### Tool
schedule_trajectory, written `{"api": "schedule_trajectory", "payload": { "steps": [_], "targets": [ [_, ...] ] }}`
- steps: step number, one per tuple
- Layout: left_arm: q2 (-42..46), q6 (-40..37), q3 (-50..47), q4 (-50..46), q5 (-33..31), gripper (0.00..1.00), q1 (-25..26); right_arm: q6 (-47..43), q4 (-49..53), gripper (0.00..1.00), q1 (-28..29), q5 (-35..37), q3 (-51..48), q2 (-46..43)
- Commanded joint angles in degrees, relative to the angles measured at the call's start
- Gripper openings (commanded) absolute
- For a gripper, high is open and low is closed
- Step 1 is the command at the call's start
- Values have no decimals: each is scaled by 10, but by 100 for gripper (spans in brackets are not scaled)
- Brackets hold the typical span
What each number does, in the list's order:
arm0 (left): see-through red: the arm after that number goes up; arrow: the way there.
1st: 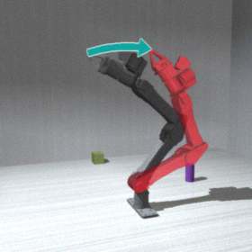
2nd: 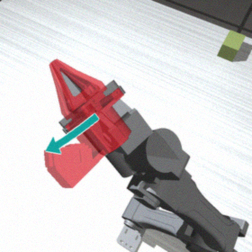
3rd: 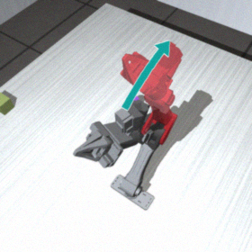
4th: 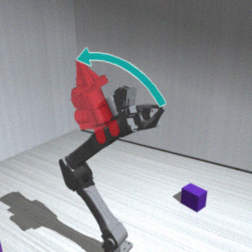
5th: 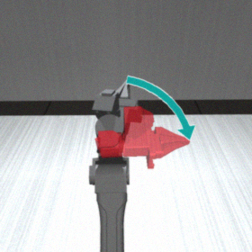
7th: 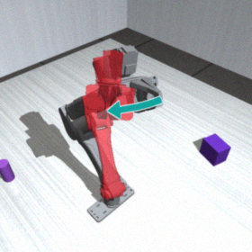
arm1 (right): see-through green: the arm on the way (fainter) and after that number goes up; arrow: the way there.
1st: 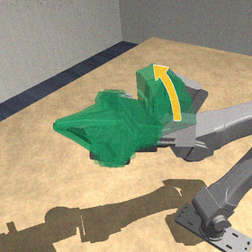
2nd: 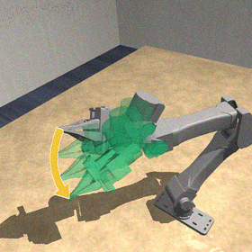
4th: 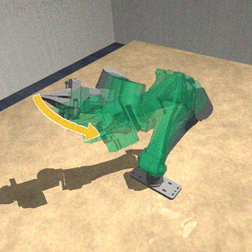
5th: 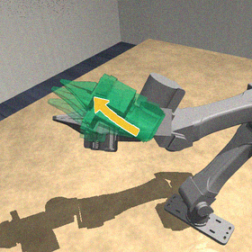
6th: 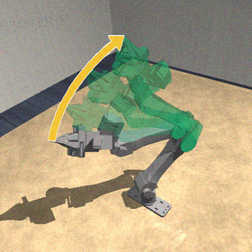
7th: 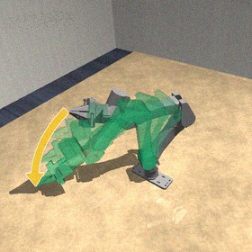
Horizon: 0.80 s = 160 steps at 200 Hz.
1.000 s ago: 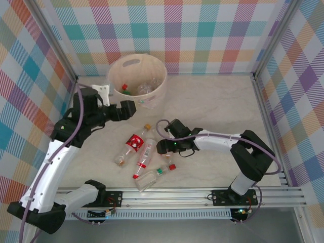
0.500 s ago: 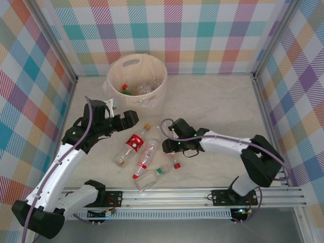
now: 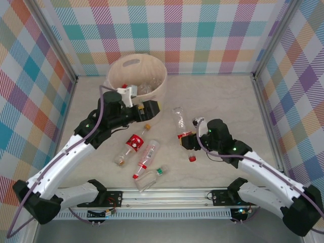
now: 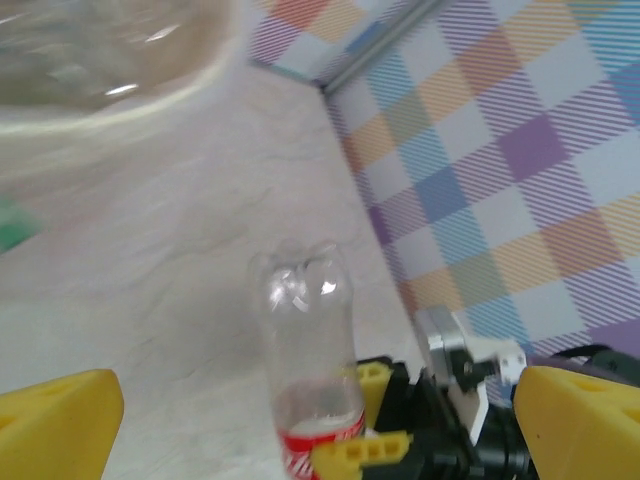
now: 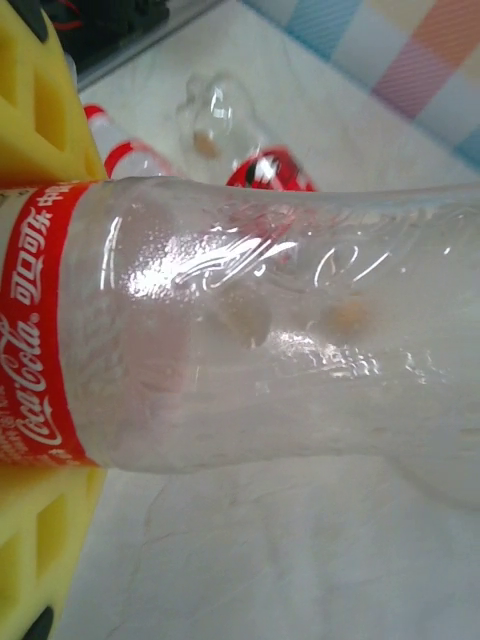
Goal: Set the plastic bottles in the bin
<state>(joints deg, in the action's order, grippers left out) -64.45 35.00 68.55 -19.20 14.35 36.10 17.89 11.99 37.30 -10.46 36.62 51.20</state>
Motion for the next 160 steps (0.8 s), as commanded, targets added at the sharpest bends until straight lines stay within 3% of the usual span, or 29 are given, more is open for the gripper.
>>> {"api": "schedule_trajectory", "payload": {
  "steps": [1,44,91,160],
  "targets": [
    [-46,-1,37,79,-1,100,28,-48,-50,55,1,-38,-8,-33],
    [-154,-5,86,132,11,100,63,-58,-85,54,1,-69,8,-35],
    [-198,-5,106,123,15,97,77,-71,-106,54,1,-65,15,-28],
    [-214,-3,118,121,18,69,78,-78,-107,55,2,-29,13,-17]
  ]
}}
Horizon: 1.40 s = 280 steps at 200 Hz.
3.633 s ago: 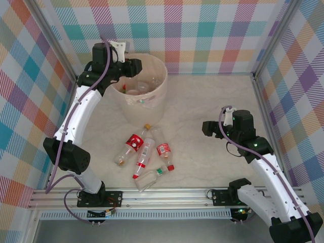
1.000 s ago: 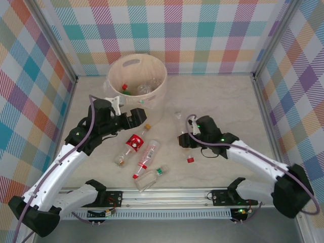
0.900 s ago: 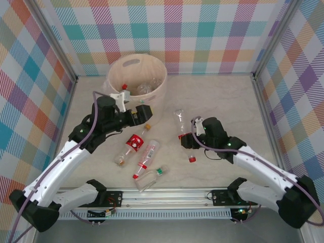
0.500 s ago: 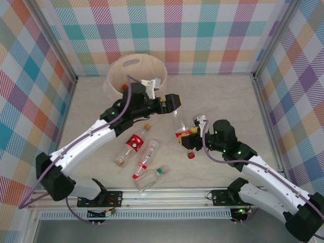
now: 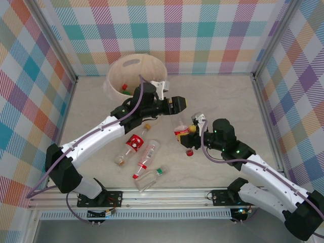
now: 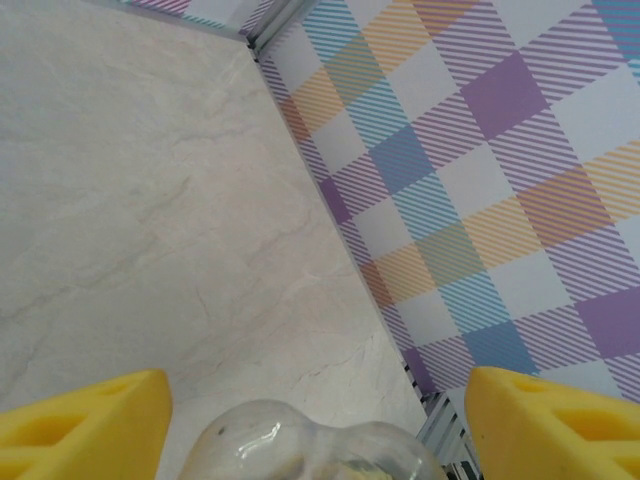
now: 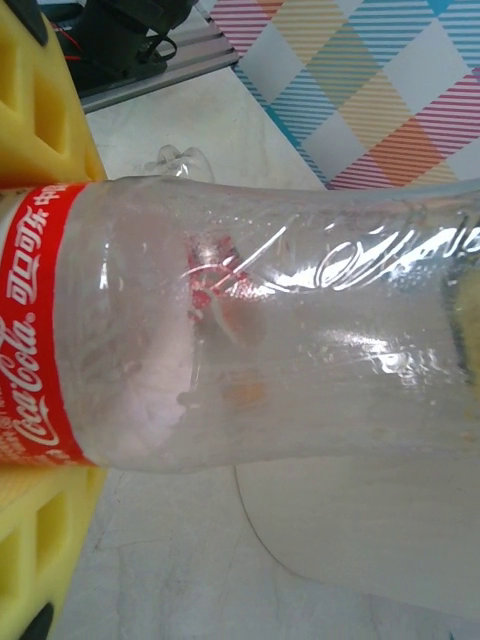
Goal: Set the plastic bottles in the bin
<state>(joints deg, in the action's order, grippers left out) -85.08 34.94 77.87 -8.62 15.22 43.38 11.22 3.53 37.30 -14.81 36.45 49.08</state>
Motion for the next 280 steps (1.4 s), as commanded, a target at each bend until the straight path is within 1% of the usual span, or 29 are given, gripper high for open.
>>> {"api": "schedule_trajectory", "payload": {
  "steps": [1,26,46,63,83,91,116,140,161,170,181,198,228,249,280],
  "targets": [
    [-9,-2,25,16,9,69,5,-11,-22,55,2,14,14,4],
    [-13,-4,28,13,10,60,6,-11,-26,56,1,18,13,4],
    [-15,-11,33,6,4,56,5,-11,-20,62,1,21,17,5],
    [-17,-22,45,-5,-1,55,5,-11,-5,71,1,22,24,4],
    [-23,-43,66,-24,-7,54,3,-10,28,89,-1,23,42,2],
    [-28,-51,79,-31,-7,53,-1,-8,39,94,-3,25,47,-3],
    [-49,-62,138,-42,15,50,-32,-3,98,100,-4,71,71,-45],
    [-69,-104,230,-68,11,47,-63,0,161,99,-10,106,88,-100],
    [-75,-125,277,-43,-14,45,-94,5,193,99,-11,115,87,-123],
    [-72,-120,277,-8,-24,41,-115,9,203,99,-11,116,86,-125],
    [-66,-97,271,41,-31,35,-142,15,215,99,-11,117,86,-123],
    [-61,-63,265,98,-36,33,-188,18,224,99,-12,118,88,-121],
    [-51,-47,253,167,-60,31,-256,14,232,99,-12,115,100,-109],
    [-41,-13,229,227,-62,28,-301,16,234,100,-11,113,102,-101],
    [-33,37,206,259,-54,27,-352,21,231,100,-12,114,95,-98]
  ]
}}
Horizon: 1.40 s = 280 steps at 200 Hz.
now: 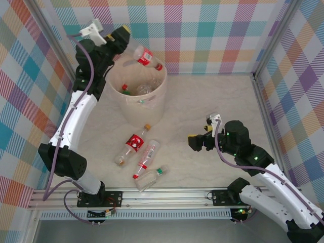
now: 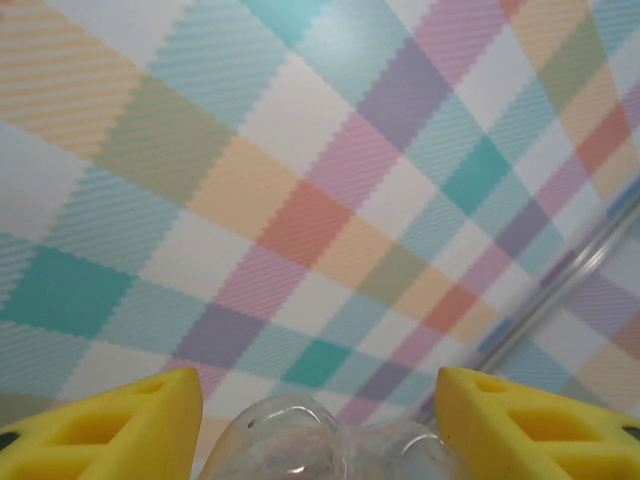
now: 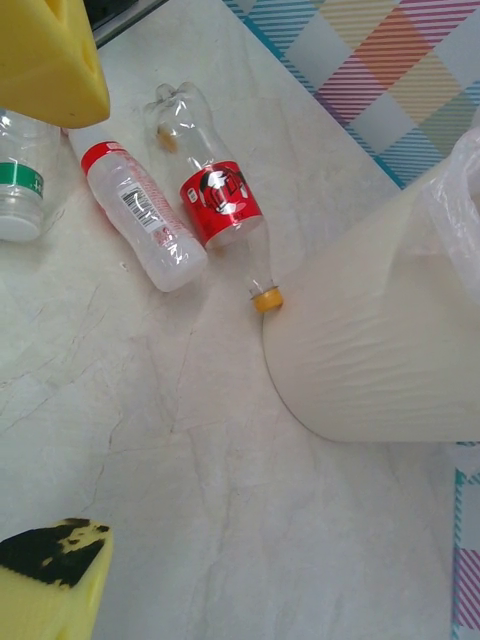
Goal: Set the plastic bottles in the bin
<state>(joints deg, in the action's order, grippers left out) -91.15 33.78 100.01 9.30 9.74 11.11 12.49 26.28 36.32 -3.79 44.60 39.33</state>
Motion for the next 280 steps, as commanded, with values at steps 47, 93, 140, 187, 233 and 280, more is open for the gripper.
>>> {"api": "schedule_trajectory", "payload": {
  "steps": [47,93,140,187,233,280],
  "targets": [
    [31,-56,-19,-14,-35,24,-47,-1,13,100,-1,7,18,3],
    [21,-143,-46,-40,-14,19,-41,1,12,100,-3,6,13,0],
    [-13,-230,-25,-102,-1,10,-4,3,13,99,-2,6,9,3],
    [-60,-307,10,-172,3,5,41,9,13,99,-2,5,9,18],
    [-124,-379,64,-270,-39,3,83,8,11,99,-1,5,7,29],
    [-143,-394,48,-257,-75,3,106,6,13,99,-1,12,1,25]
  ]
}}
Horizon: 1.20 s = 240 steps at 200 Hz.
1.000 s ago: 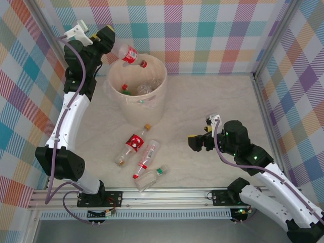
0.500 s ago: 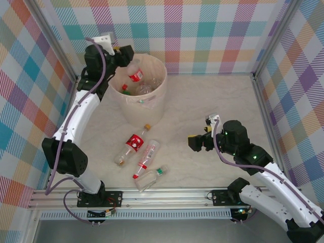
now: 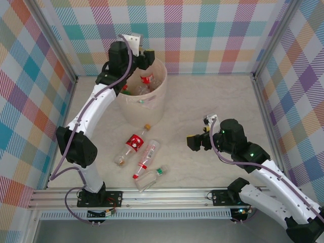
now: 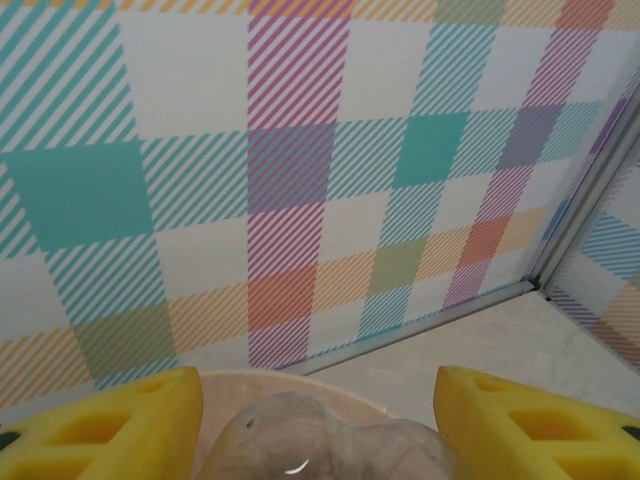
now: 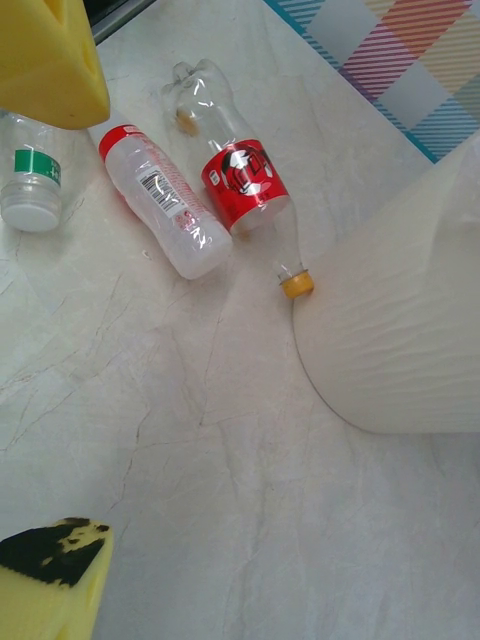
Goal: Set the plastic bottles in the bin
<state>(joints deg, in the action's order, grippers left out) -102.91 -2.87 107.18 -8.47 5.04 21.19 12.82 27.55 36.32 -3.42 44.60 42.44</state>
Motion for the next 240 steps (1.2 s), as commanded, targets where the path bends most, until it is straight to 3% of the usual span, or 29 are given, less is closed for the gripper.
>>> {"api": "schedule_trajectory", "payload": {
  "steps": [1,24,87,196,206,223,240],
  "targets": [
    [-24,-27,-25,-79,-28,3,5,2,1,99,-2,8,1,-6],
    [-4,-12,-33,-24,-31,0,5,-2,7,99,-2,13,3,-6],
    [2,-15,3,-21,-59,0,4,-2,-9,99,-2,10,-10,0],
    [-25,-8,-136,10,-50,0,12,-6,4,99,-2,23,-16,-14],
    [-29,-4,-136,9,-43,6,12,-5,4,99,-3,22,-15,-10],
    [-38,2,-126,2,-21,32,12,-3,2,99,-2,21,-14,-4],
    [-42,7,-111,-7,-5,50,13,-3,0,99,-2,22,-12,1]
  ]
}}
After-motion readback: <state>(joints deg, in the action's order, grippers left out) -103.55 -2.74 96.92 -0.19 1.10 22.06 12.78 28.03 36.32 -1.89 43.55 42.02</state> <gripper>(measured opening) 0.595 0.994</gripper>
